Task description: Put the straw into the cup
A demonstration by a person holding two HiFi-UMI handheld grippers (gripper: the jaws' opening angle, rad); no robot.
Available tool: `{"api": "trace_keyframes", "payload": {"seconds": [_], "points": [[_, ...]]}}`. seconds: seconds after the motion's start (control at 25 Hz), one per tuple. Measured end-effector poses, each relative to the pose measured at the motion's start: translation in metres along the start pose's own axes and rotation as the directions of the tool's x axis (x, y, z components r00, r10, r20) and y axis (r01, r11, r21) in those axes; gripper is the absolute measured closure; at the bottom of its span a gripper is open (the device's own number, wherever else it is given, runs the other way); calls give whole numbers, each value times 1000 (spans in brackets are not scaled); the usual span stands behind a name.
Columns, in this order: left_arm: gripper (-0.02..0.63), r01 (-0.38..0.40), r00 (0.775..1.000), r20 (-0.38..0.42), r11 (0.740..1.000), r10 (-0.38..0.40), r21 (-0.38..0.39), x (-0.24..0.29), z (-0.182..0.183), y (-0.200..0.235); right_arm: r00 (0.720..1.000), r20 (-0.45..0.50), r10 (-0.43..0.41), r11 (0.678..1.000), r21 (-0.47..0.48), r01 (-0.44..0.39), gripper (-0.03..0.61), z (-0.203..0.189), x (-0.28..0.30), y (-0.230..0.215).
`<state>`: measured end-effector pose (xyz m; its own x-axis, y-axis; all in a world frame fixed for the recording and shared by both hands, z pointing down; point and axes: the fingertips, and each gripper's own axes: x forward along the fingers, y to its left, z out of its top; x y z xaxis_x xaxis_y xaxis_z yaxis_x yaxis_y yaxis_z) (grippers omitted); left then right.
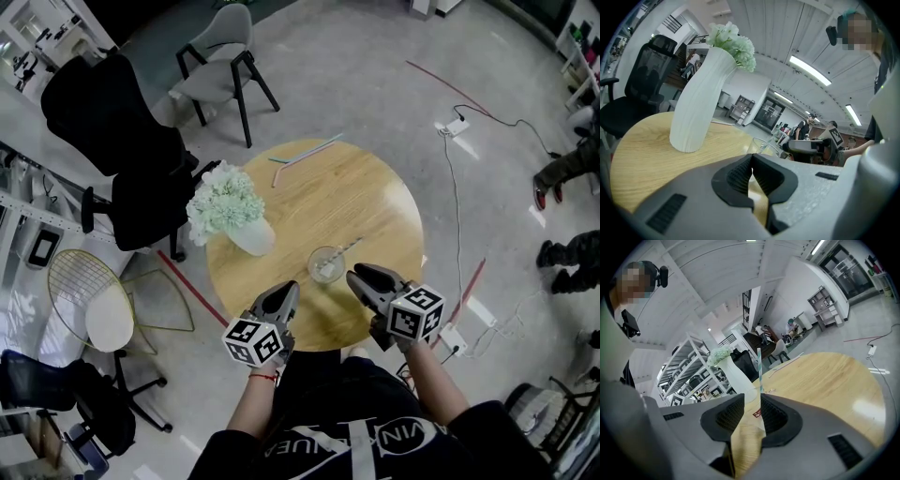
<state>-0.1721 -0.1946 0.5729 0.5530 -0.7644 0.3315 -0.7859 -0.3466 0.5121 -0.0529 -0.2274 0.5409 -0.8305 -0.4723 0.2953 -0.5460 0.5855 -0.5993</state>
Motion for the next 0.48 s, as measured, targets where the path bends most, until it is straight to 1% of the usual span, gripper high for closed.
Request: {"api": "trace_keyframes", "payload": {"seconds": [0.48], "points": [[604,-10,1000,20,1000,10,2,-14,-13,-31,999,-21,28,999,-14,-28,495,-13,-31,15]]}}
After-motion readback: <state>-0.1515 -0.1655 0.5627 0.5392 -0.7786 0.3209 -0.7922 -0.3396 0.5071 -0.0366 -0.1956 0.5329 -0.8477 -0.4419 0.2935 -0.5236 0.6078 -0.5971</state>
